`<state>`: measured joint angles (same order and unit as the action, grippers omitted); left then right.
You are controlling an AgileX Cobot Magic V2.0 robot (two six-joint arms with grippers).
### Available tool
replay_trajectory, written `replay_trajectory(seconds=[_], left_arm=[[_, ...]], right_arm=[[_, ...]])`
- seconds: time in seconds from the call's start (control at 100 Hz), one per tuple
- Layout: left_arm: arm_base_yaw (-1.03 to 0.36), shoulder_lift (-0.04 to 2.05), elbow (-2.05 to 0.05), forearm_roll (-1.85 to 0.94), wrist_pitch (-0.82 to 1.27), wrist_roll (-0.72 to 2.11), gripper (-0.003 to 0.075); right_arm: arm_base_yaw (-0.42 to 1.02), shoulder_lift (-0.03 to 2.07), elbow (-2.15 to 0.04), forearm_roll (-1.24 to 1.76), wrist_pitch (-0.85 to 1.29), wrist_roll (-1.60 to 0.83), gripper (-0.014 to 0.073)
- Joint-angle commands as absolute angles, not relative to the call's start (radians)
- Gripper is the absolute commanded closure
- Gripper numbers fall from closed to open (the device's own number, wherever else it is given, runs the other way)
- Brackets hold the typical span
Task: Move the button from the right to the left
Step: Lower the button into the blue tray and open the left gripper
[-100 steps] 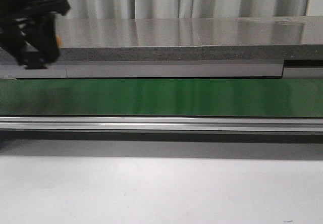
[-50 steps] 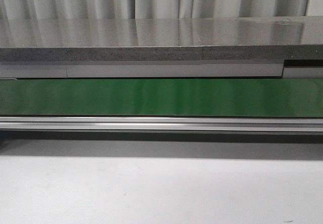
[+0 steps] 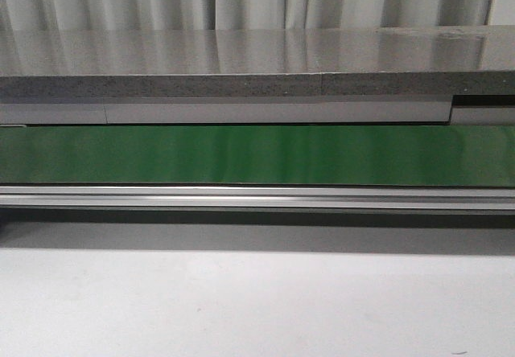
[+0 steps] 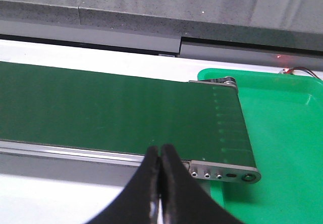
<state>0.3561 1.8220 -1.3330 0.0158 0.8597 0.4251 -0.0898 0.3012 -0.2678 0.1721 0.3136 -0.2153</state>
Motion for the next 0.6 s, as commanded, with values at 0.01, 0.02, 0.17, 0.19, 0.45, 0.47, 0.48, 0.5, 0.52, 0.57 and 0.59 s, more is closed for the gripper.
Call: replay_trajectory(seconds=[0.01,0.02,0.17,0.19,0.45,0.47,0.48,0.5,0.52,0.57,0.59], left_arm=[[0.354,1.82,-1.36,0.009,0.8,0.44,0.0465],[0.354,1.825,-1.36,0.009,0.794,0.44,0.0465],[0.354,1.877,-1.36,0.007,0.75,0.442,0.0479],[0.354,1.879,-1.36,0.007,0.747,0.442,0.0479],[0.354,1.888,-1.362,0.016,0.733,0.444,0.0335],[0.354,1.888,-1.362,0.018,0.733,0.444,0.0297],[0.354,1.888,-1.362,0.017,0.732,0.444,0.0284],[0.354,1.888,-1.362,0.017,0.732,0.444,0.0247],[0.354,1.888,-1.362,0.017,0.732,0.444,0.0212],[0.354,1.888,-1.362,0.017,0.727,0.444,0.0152],[0.354,1.888,-1.362,0.017,0.727,0.444,0.0138]], right_arm=[[-0.087,0.306,-0.296,0.167,0.233,-0.224,0.066],[-0.087,0.306,-0.296,0.167,0.233,-0.224,0.066],[-0.087,0.306,-0.296,0.167,0.233,-0.224,0.066],[-0.087,0.306,-0.296,0.167,0.233,-0.224,0.066],[-0.087,0.306,-0.296,0.167,0.233,-0.224,0.066],[-0.087,0.306,-0.296,0.167,0.233,-0.224,0.066],[-0.087,0.306,-0.296,0.167,0.233,-0.224,0.066],[-0.087,0.306,-0.296,0.167,0.233,-0.224,0.066],[-0.087,0.306,-0.296,0.167,0.233,-0.224,0.066],[-0.087,0.306,-0.296,0.167,0.233,-0.224,0.066],[-0.087,0.306,-0.296,0.167,0.233,-0.224,0.066]])
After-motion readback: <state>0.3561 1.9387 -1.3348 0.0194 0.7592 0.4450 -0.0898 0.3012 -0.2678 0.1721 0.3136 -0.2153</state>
